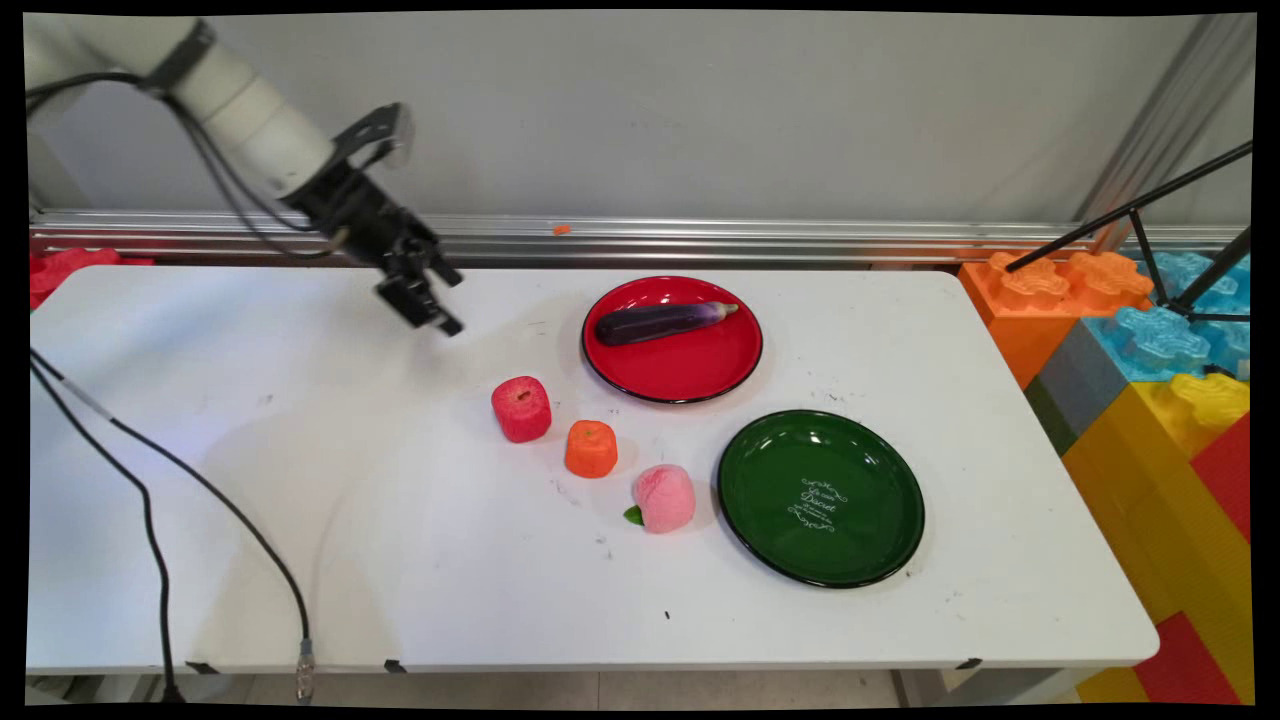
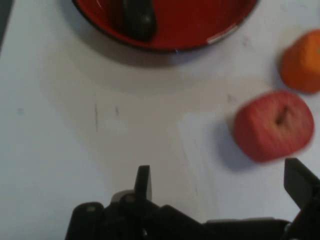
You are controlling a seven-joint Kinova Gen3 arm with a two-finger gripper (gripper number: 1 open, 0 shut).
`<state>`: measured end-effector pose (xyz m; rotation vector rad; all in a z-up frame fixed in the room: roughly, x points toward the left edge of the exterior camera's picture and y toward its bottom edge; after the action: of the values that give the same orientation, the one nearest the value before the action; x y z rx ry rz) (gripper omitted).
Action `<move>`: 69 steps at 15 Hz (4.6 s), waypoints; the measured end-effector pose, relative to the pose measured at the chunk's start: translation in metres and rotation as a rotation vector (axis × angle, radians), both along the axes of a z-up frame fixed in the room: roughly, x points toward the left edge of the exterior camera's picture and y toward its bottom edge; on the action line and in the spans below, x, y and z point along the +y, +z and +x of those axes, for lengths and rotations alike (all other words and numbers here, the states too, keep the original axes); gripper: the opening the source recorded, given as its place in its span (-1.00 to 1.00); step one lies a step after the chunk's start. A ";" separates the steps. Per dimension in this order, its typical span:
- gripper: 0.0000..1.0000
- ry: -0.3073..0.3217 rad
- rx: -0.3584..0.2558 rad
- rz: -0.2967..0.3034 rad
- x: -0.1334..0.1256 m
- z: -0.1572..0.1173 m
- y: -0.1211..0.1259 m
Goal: Pick up the eggplant from the red plate, then place the picked object on the table
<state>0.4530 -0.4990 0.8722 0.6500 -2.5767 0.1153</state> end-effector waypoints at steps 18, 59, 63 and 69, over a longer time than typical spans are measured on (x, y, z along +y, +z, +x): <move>1.00 0.064 -0.001 -0.141 -0.105 -0.158 -0.075; -1.00 0.048 0.046 -0.167 -0.083 -0.208 -0.032; -1.00 -0.005 0.069 -0.156 -0.054 -0.199 -0.005; -1.00 -0.142 0.091 -0.091 0.014 -0.168 0.026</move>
<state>0.2848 -0.4846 0.8979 0.4279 -2.5044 0.1519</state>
